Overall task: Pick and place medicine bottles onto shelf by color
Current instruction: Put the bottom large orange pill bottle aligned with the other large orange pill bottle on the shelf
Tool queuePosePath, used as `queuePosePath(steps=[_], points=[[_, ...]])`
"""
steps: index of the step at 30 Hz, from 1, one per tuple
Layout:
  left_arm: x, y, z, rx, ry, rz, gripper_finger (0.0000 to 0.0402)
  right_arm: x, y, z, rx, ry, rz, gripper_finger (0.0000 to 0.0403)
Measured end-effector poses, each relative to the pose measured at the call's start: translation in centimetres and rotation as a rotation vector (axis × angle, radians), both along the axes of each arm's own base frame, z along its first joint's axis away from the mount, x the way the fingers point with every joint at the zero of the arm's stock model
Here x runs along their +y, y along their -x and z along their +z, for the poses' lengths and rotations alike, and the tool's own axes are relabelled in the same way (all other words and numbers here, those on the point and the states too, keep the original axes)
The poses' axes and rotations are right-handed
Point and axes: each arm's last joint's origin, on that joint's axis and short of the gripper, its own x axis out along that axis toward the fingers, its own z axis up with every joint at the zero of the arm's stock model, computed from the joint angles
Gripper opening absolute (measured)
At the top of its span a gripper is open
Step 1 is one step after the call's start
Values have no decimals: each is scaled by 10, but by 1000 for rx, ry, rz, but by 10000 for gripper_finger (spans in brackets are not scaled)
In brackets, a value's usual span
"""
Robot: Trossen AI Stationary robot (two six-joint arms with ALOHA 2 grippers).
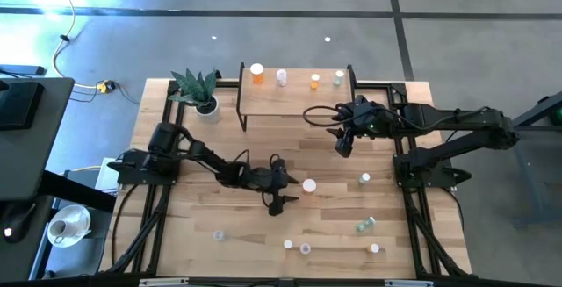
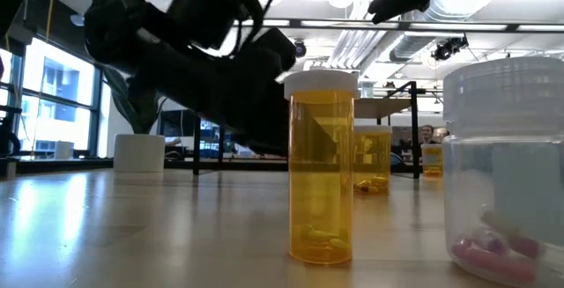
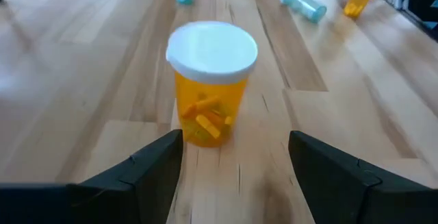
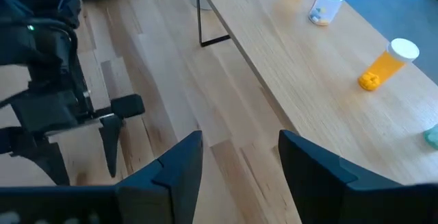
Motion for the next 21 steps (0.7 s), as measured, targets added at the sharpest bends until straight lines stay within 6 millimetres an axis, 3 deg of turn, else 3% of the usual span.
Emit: queuePosePath(steps=[10, 21], points=[[-1, -24, -15, 1, -19, 39, 257, 0, 0, 0, 1, 0, 0, 184], [-2, -38, -3, -49, -16, 46, 257, 0, 0, 0, 4, 6, 5, 184]])
